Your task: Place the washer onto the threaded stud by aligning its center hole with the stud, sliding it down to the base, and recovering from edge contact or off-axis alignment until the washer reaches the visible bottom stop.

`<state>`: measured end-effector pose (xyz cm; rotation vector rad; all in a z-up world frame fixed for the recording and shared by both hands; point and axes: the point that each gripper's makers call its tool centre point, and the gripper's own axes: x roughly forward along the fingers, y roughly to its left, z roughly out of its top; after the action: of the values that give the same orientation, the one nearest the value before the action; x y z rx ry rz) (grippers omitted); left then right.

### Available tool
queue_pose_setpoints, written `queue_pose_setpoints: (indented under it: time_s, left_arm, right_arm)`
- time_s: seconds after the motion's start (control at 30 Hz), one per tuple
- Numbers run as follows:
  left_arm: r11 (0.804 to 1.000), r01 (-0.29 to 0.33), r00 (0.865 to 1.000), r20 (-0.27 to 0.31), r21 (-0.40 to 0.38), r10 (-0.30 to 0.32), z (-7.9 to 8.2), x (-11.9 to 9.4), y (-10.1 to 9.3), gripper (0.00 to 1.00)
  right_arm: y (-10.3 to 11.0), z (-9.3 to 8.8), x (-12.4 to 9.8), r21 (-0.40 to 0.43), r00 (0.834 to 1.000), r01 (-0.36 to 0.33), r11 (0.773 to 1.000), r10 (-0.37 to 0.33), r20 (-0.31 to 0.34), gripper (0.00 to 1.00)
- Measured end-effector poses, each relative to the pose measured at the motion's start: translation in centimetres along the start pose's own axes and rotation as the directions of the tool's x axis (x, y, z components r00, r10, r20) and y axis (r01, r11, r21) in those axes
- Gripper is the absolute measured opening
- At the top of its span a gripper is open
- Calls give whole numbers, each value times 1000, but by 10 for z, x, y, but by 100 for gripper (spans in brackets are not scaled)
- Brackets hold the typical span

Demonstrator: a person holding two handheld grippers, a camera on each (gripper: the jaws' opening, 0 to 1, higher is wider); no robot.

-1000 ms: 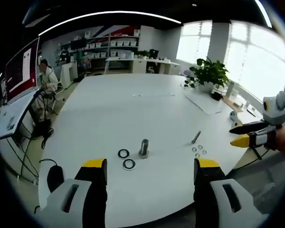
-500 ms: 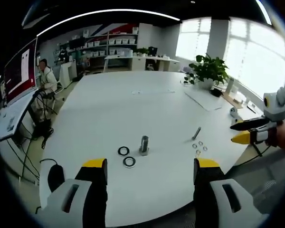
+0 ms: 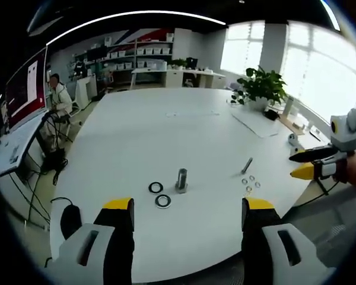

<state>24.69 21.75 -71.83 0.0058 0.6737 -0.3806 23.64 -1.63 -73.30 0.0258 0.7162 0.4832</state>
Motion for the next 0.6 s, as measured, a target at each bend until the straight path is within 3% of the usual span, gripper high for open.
queue_pose_setpoints:
  time_s: [0.6]
  left_arm:
    - [1000, -2, 1000, -16, 4, 2, -4, 0, 0, 73]
  right_arm:
    - [-1, -1, 0, 1, 1000, 7, 1000, -6, -4, 54]
